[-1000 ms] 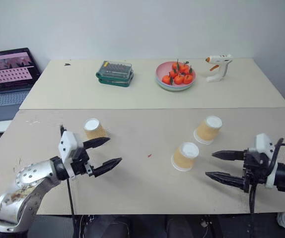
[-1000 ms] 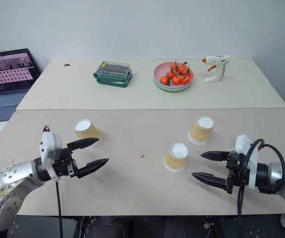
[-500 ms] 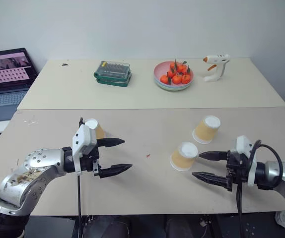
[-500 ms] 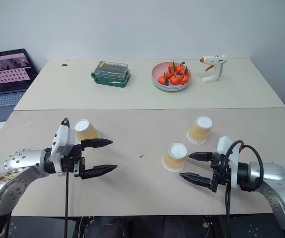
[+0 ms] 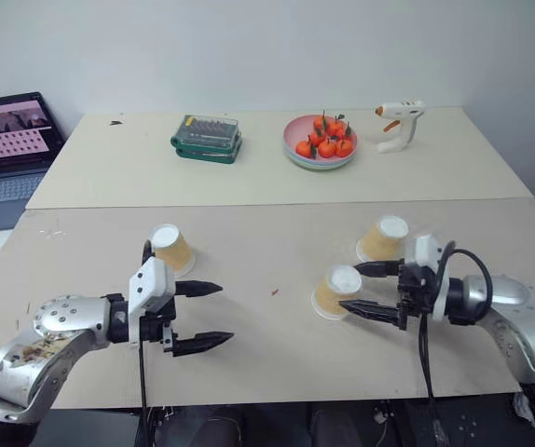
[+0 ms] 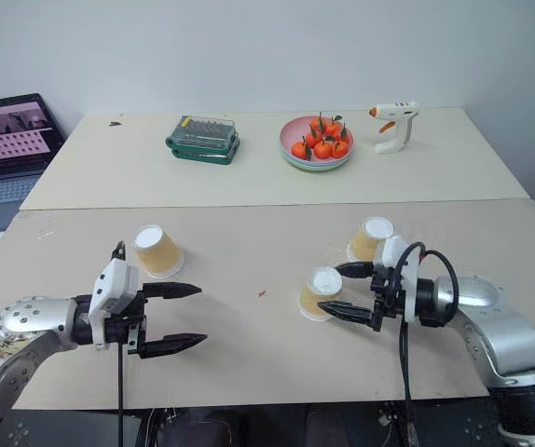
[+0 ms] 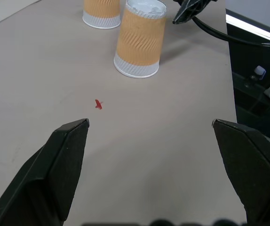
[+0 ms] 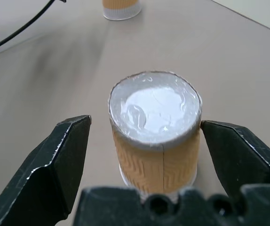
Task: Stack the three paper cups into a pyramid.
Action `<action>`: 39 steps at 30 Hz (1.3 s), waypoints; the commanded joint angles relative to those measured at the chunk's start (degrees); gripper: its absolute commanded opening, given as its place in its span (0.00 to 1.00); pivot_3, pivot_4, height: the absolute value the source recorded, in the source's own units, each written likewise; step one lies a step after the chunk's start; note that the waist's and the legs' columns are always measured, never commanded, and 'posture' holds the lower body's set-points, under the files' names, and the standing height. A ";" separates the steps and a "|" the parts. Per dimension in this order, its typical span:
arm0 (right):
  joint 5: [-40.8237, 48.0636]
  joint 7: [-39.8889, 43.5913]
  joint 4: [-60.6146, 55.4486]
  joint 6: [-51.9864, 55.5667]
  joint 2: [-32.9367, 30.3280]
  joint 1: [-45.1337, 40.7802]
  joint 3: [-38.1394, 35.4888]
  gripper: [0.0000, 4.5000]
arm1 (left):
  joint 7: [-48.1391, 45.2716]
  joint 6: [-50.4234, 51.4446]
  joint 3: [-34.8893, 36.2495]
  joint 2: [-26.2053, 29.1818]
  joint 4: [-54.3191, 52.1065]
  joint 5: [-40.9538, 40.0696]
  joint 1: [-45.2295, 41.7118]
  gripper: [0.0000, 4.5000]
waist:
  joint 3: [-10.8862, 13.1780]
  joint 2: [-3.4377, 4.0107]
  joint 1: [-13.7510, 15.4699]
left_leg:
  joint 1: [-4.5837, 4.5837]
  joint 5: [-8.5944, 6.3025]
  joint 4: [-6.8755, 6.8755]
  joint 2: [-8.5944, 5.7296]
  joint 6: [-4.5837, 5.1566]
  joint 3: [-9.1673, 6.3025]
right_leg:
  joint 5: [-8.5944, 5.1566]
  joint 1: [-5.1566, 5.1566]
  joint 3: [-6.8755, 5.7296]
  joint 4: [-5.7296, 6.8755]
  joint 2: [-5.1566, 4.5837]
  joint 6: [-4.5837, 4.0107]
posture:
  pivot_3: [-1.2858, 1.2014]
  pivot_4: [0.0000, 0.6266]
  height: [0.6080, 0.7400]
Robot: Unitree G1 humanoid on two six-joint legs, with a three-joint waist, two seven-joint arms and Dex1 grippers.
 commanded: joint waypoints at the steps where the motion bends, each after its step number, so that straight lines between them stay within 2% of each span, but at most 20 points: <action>1: 0.31 1.95 0.44 -2.07 0.86 -0.84 0.50 0.87 | 1.04 -0.78 2.98 0.29 -2.66 -0.23 1.59 1.00 | 0.00 0.00 0.00 | 0.00 0.00 0.00 0.00 0.00 0.00 | 0.00 -0.01 0.00 0.00 0.00 0.00 | 0.52 0.24 0.89; 2: 0.16 2.17 0.82 -2.31 1.08 -0.87 0.66 0.83 | 1.78 -0.42 3.70 -0.02 -3.09 -0.53 2.35 1.00 | 0.00 0.00 0.01 | -0.01 0.00 0.00 0.01 0.00 0.00 | 0.00 -0.01 0.00 0.00 0.00 0.00 | 0.52 0.24 0.89; 4: -1.00 1.66 1.87 -2.94 1.50 -1.27 1.20 0.68 | 3.00 -0.23 5.07 -0.60 -3.91 -0.89 3.97 1.00 | 0.00 0.00 0.02 | -0.02 -0.02 0.02 0.00 0.01 -0.01 | 0.00 -0.02 0.01 0.00 0.00 0.00 | 0.52 0.24 0.89; 5: -1.79 1.35 2.75 -3.13 1.71 -1.89 1.76 0.63 | 3.95 -0.38 5.86 -1.10 -4.43 -0.81 5.01 1.00 | -0.01 0.01 0.02 | -0.01 -0.02 0.02 0.01 0.01 -0.01 | 0.01 -0.02 0.01 0.00 0.00 -0.01 | 0.52 0.24 0.89; 9: -2.30 2.11 4.33 -4.10 3.90 -4.97 3.70 0.63 | 7.76 -0.42 8.55 -3.81 -5.95 -0.90 8.61 1.00 | -0.02 0.01 -0.31 | 0.07 -0.02 0.01 0.03 0.00 0.05 | 0.03 -0.02 0.01 0.05 0.00 -0.05 | 0.52 0.24 0.89; 12: -3.27 2.41 7.59 -4.73 8.23 -10.96 6.57 0.63 | 10.22 -0.63 10.00 -5.95 -7.44 -0.71 11.56 1.00 | -0.02 0.02 -0.55 | 0.16 -0.03 0.01 0.10 -0.02 0.12 | 0.08 -0.01 0.01 0.09 0.06 -0.12 | 0.52 0.24 0.89; 21: -12.67 6.78 28.64 -13.88 21.81 -31.04 17.04 0.63 | 14.03 -2.11 11.95 -9.63 -10.82 0.48 18.17 1.00 | -0.04 -0.01 -0.96 | 0.20 0.07 0.02 0.14 -0.31 0.14 | 0.14 -0.05 -0.03 0.08 0.10 -0.19 | 0.52 0.24 0.89; 25: -14.39 9.46 38.93 -18.47 27.32 -37.73 17.63 0.63 | 15.41 -2.38 13.63 -10.67 -12.75 -0.02 21.11 1.00 | -0.04 -0.01 -1.44 | 0.14 0.06 0.00 0.16 -0.39 0.14 | 0.14 -0.16 -0.03 0.05 0.11 -0.20 | 0.52 0.24 0.89; 31: -17.11 11.05 47.85 -22.76 30.32 -41.28 17.19 0.63 | 17.10 -2.49 13.65 -11.98 -14.37 0.04 22.57 1.00 | -0.05 -0.01 -1.53 | 0.13 0.06 0.00 0.16 -0.40 0.14 | 0.14 -0.18 -0.04 0.09 0.11 -0.20 | 0.52 0.24 0.89; 33: -17.62 10.08 50.60 -23.18 31.14 -42.28 16.48 0.85 | 17.26 -2.58 13.36 -12.16 -14.69 0.24 22.84 1.00 | -0.05 -0.01 -1.68 | 0.13 0.05 0.00 0.16 -0.39 0.14 | 0.14 -0.19 -0.03 0.10 0.11 -0.20 | 0.52 0.24 0.89; 35: -18.72 9.20 52.05 -24.25 31.31 -42.40 16.27 0.96 | 17.22 -2.68 13.04 -12.20 -14.53 0.40 22.68 1.00 | -0.05 0.00 -1.77 | 0.13 0.05 -0.01 0.16 -0.40 0.14 | 0.15 -0.23 -0.03 0.16 0.11 -0.21 | 0.52 0.24 0.89; 36: -19.10 8.83 52.49 -24.04 31.28 -42.38 16.21 0.99 | 17.14 -2.67 12.90 -12.15 -14.23 0.36 22.28 1.00 | -0.05 0.00 -1.77 | 0.13 0.05 -0.01 0.16 -0.40 0.16 | 0.15 -0.27 -0.03 0.21 0.11 -0.21 | 0.52 0.24 0.89; 39: -18.53 9.14 52.23 -22.50 31.07 -41.91 15.30 0.99 | 16.72 -2.44 12.43 -11.90 -13.20 -0.06 20.69 1.00 | -0.05 0.00 -1.78 | 0.13 0.04 0.00 0.16 -0.41 0.19 | 0.15 -0.33 -0.03 0.31 0.11 -0.22 | 0.52 0.24 0.89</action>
